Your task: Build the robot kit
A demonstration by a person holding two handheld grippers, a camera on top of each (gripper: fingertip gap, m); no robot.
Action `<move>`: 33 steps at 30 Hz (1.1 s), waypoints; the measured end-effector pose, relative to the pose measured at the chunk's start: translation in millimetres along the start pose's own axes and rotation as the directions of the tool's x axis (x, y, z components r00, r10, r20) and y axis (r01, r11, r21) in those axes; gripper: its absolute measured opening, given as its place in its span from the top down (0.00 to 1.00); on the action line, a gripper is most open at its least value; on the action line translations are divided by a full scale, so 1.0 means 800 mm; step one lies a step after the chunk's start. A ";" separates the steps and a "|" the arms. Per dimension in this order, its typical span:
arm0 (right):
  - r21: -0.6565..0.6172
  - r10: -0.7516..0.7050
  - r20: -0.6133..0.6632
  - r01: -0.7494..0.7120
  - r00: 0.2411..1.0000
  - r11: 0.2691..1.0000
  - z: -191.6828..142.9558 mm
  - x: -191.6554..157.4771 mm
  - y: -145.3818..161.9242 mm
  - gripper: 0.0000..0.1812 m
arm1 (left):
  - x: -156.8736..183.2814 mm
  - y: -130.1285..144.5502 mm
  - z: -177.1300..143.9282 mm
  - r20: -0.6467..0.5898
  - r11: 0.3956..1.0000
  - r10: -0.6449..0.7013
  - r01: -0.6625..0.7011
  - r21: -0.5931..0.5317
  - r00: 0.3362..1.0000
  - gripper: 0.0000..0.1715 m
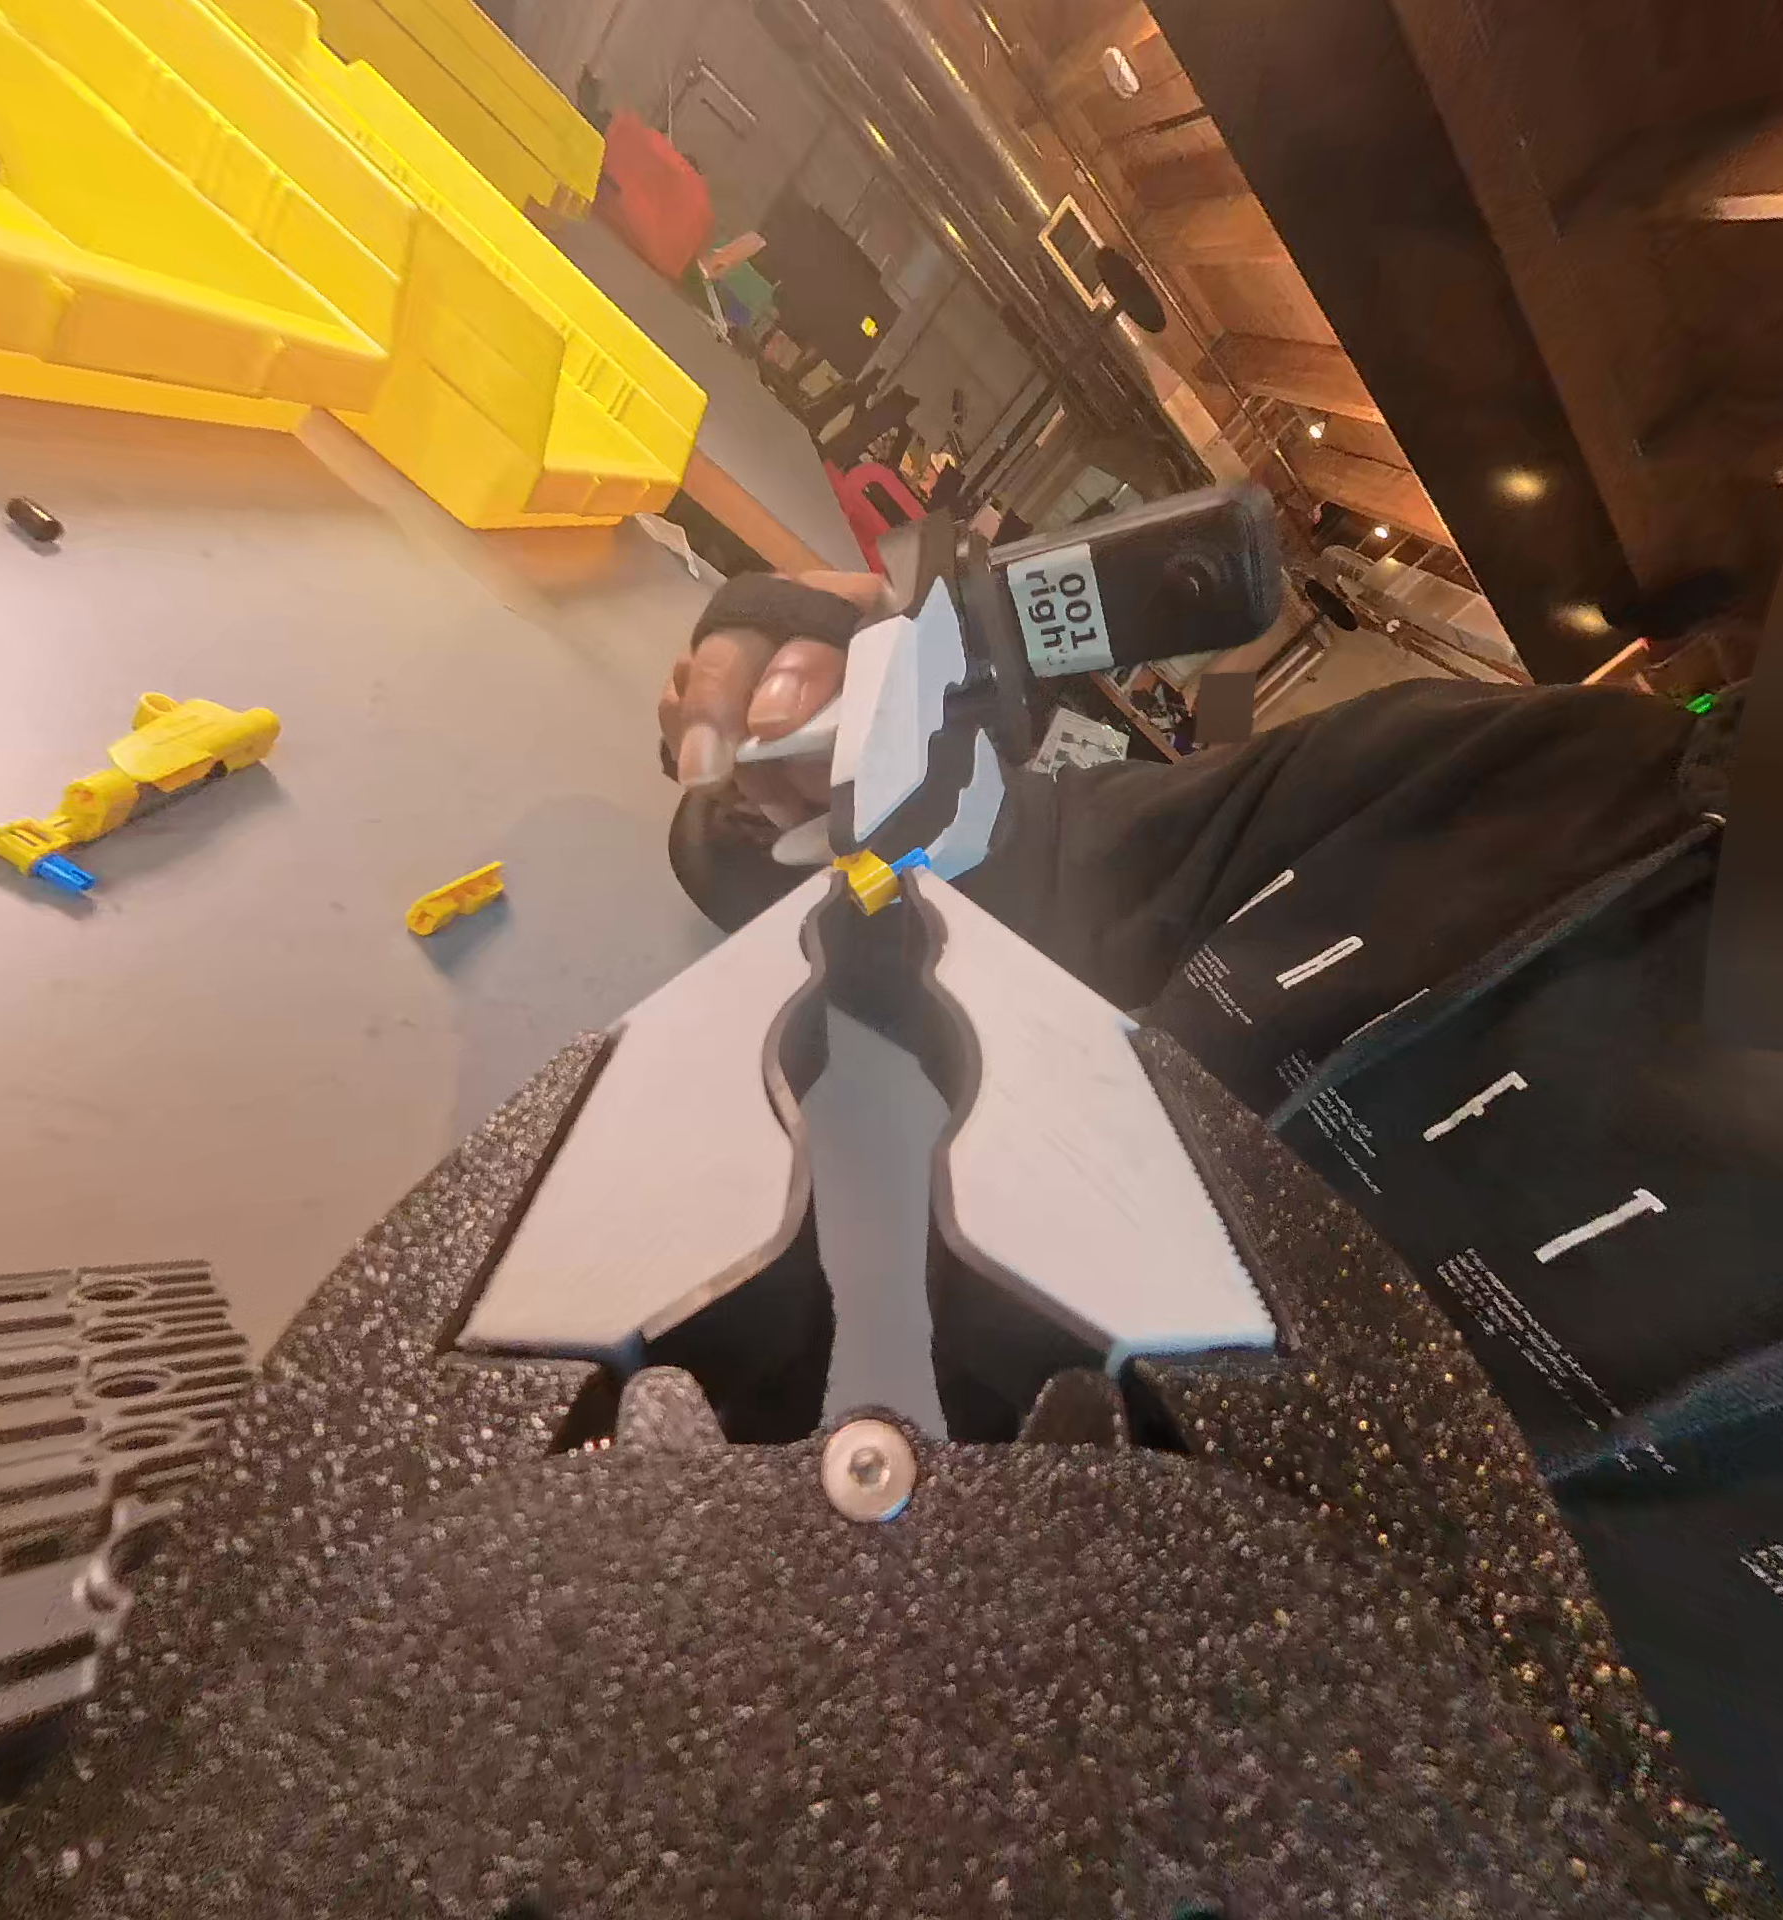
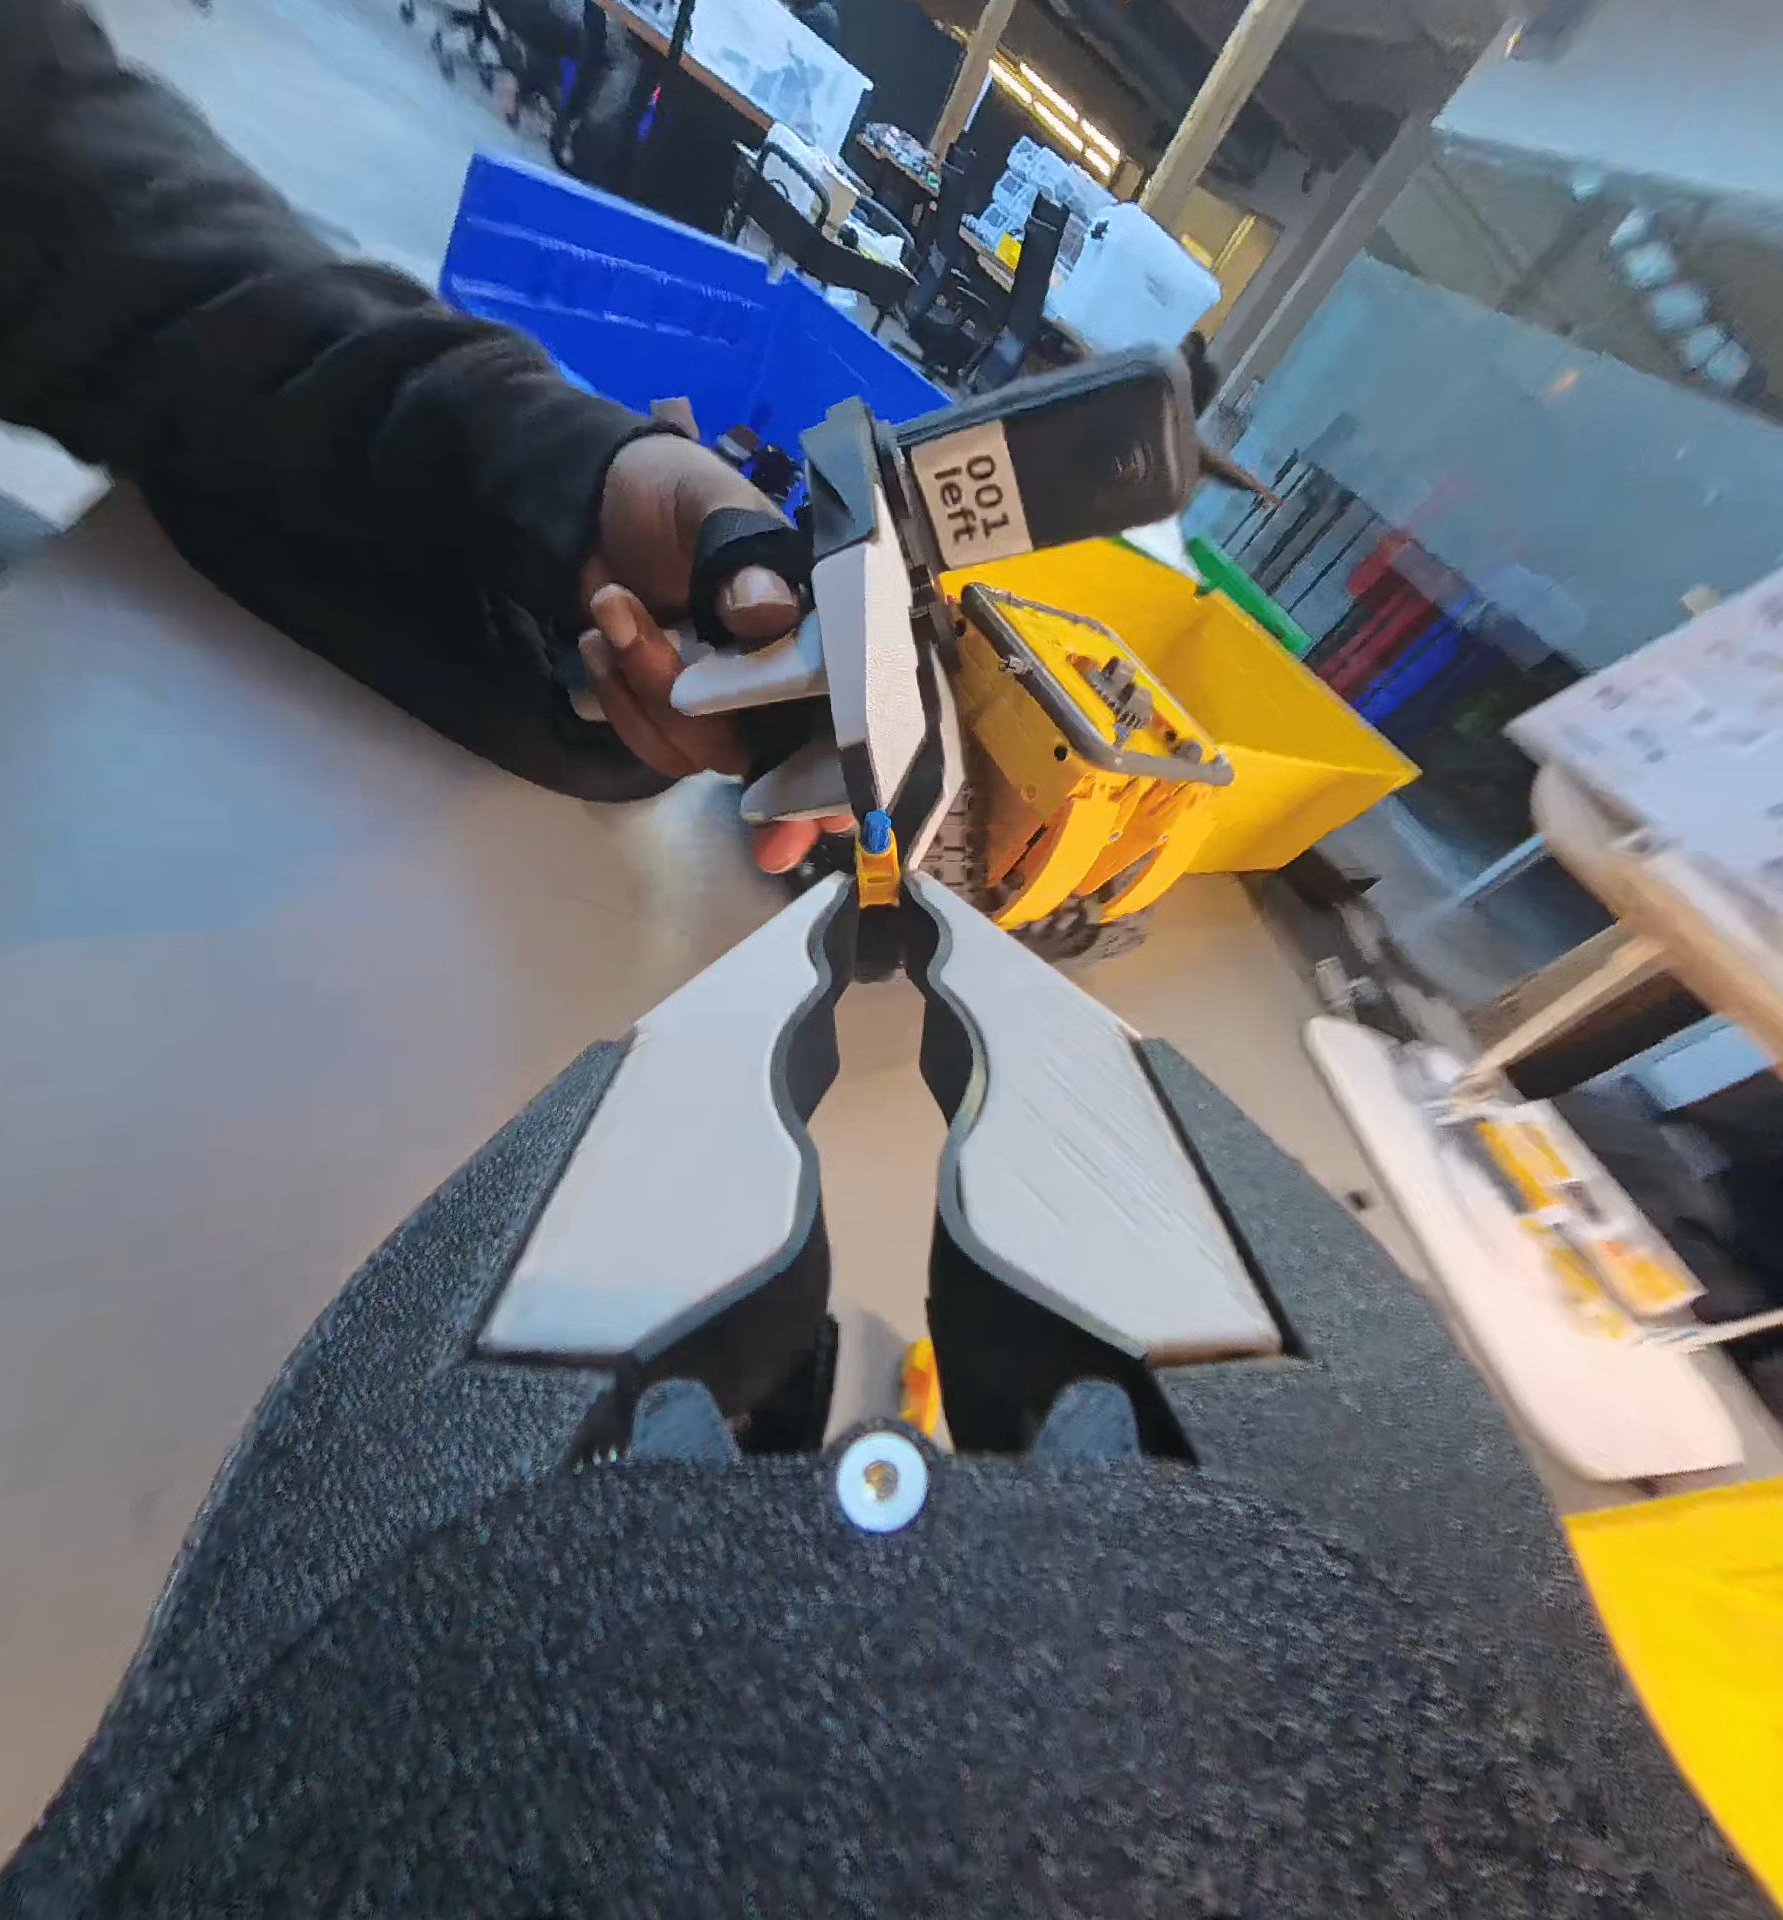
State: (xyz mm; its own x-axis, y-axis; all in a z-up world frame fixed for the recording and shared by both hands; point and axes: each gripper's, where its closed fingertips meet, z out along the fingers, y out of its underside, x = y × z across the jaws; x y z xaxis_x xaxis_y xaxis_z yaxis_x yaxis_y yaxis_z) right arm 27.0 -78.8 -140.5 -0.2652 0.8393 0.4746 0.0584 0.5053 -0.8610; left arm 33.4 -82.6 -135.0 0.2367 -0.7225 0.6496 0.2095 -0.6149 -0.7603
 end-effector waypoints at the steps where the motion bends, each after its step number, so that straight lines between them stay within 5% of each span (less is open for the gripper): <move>1: -0.001 0.111 0.033 -0.111 0.993 0.994 0.001 0.001 0.001 0.96 | -0.002 -0.003 -0.002 0.014 1.000 0.012 -0.013 0.011 1.000 0.95; 5: -0.006 0.520 0.131 -0.524 0.844 0.852 0.003 0.010 0.000 0.96 | -0.006 -0.016 -0.010 0.103 0.987 0.151 -0.156 0.035 0.983 0.92; 9: 0.025 0.800 0.274 -0.835 0.534 0.549 0.000 0.020 -0.011 0.96 | -0.006 -0.025 -0.013 0.236 0.921 0.380 -0.390 -0.007 0.894 0.88; 13: 0.013 0.883 0.384 -0.957 0.272 0.289 -0.002 0.025 -0.014 0.96 | -0.006 -0.032 -0.015 0.355 0.813 0.563 -0.577 -0.075 0.747 0.85; 18: 0.010 0.897 0.433 -0.995 0.093 0.098 0.001 0.030 -0.013 0.96 | -0.007 -0.032 -0.013 0.443 0.626 0.749 -0.745 -0.231 0.492 0.87; 22: 0.008 0.909 0.415 -0.999 0.045 0.046 0.006 0.029 -0.005 0.95 | -0.014 -0.027 -0.009 0.461 0.527 0.816 -0.777 -0.344 0.350 0.88; 33: -0.016 0.935 0.352 -0.998 0.049 0.059 0.016 0.020 0.010 0.96 | -0.040 -0.012 -0.007 0.432 0.384 0.891 -0.739 -0.553 0.140 0.89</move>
State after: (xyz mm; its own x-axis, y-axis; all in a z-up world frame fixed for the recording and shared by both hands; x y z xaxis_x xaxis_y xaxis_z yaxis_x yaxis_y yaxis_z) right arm 10.6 -64.3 -142.0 -0.2971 0.4433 -0.8457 0.2834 -0.8049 -0.5214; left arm 18.7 -55.2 -148.4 0.6295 -0.5122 -0.5843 -0.6194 0.1233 -0.7753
